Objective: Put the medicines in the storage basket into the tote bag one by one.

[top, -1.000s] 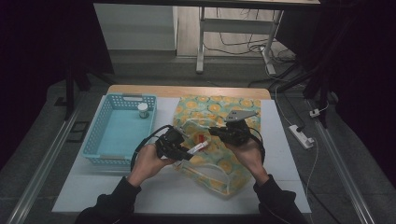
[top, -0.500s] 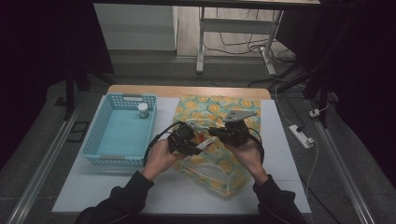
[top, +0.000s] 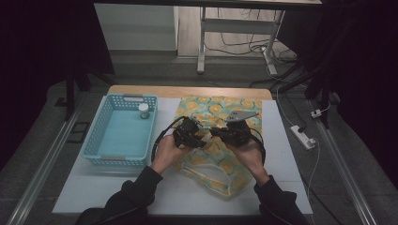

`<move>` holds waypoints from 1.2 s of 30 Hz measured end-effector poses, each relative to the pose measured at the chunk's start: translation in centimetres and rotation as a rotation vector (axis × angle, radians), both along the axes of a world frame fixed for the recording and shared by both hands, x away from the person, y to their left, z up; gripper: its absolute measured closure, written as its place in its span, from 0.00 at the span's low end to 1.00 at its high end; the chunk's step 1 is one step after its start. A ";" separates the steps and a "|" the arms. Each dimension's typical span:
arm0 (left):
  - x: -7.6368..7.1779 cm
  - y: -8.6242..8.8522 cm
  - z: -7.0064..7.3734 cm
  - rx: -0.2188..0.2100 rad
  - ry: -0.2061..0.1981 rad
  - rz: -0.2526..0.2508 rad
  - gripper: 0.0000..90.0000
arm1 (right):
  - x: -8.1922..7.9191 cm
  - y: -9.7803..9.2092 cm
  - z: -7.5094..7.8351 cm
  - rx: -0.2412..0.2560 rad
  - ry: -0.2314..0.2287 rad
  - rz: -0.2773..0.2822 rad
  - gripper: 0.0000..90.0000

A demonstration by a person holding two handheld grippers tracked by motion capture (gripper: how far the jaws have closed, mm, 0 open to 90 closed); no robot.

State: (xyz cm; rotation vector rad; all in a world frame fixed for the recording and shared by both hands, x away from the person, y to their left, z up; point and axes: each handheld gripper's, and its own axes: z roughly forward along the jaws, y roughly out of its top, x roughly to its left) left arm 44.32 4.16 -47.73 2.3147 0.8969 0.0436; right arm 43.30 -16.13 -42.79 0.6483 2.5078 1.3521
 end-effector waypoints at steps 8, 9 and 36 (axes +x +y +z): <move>1.2 -0.6 -0.5 -0.004 -0.016 0.026 0.78 | -0.1 0.2 0.1 0.004 -0.005 0.000 1.00; 1.4 -0.7 -0.5 -0.003 -0.019 0.030 0.78 | -0.1 0.2 0.1 0.004 -0.005 0.000 1.00; 4.1 -1.8 -2.1 -0.026 -0.059 0.121 0.71 | 0.2 0.0 -0.3 -0.002 0.002 -0.025 0.99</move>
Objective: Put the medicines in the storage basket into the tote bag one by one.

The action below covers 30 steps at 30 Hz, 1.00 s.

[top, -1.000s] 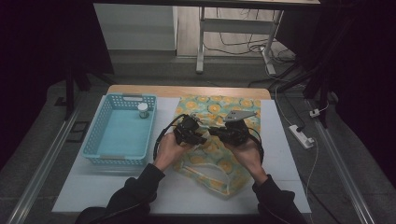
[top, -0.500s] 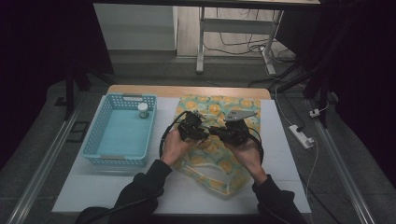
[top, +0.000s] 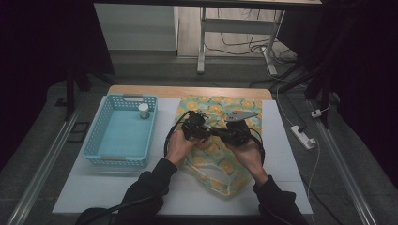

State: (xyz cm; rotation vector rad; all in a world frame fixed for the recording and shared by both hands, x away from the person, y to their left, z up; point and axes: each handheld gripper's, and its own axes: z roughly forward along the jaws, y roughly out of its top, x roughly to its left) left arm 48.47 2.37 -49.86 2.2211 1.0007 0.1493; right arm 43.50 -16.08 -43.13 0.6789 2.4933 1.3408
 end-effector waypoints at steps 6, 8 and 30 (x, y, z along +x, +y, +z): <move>-0.5 0.3 0.6 0.006 -0.004 0.002 0.50 | 0.1 -0.2 0.0 0.004 -0.001 -0.008 0.99; -0.8 0.4 0.9 0.004 0.004 -0.014 0.45 | 0.1 -0.3 0.0 0.005 -0.001 -0.008 0.99; -5.2 2.9 3.0 -0.112 0.032 -0.165 0.04 | 0.2 -0.3 -0.2 -0.004 0.001 -0.007 0.99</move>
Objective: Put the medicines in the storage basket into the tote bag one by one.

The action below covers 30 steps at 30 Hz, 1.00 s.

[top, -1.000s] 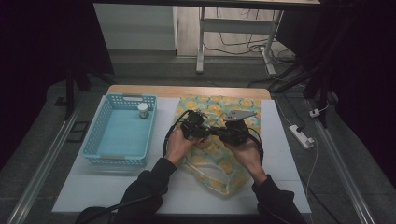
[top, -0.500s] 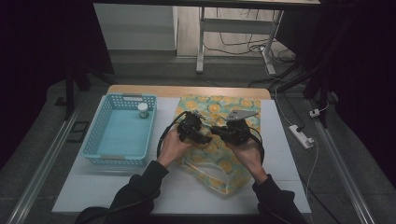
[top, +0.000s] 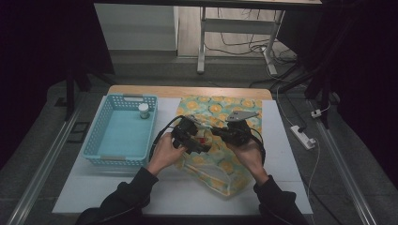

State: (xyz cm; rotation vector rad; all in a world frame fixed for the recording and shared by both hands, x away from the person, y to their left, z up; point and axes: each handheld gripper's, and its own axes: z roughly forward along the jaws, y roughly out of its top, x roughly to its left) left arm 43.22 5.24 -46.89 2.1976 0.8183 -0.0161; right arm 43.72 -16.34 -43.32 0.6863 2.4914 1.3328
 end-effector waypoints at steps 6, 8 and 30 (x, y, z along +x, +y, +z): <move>-0.9 1.2 0.6 -0.026 -0.024 -0.013 0.00 | 0.0 0.1 -0.2 0.001 0.004 0.003 0.99; -1.0 1.7 0.6 -0.026 -0.026 -0.014 0.00 | 0.0 0.2 -0.2 -0.008 0.006 0.006 0.99; -1.2 9.0 2.3 -0.032 -0.082 0.101 0.00 | 0.0 0.1 -0.1 -0.002 0.002 0.006 0.99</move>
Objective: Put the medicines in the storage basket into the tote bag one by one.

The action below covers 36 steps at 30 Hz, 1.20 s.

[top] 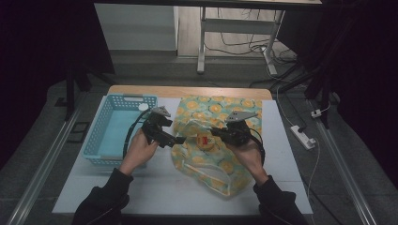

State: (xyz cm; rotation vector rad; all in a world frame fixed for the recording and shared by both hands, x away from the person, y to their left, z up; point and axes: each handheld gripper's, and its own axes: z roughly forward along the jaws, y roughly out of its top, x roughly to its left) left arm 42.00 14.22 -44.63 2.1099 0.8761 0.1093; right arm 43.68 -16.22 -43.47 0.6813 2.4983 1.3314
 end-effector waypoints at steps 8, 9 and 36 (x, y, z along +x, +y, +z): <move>0.4 2.7 -0.1 0.025 0.004 0.078 0.00 | -0.1 0.0 0.2 0.008 -0.010 0.003 0.99; 0.5 3.0 -0.2 0.029 0.006 0.088 0.00 | -0.2 0.0 0.3 0.007 -0.013 0.003 0.99; 5.0 11.3 -1.4 0.127 0.080 0.391 0.00 | -0.4 0.0 0.9 0.021 -0.021 0.010 0.99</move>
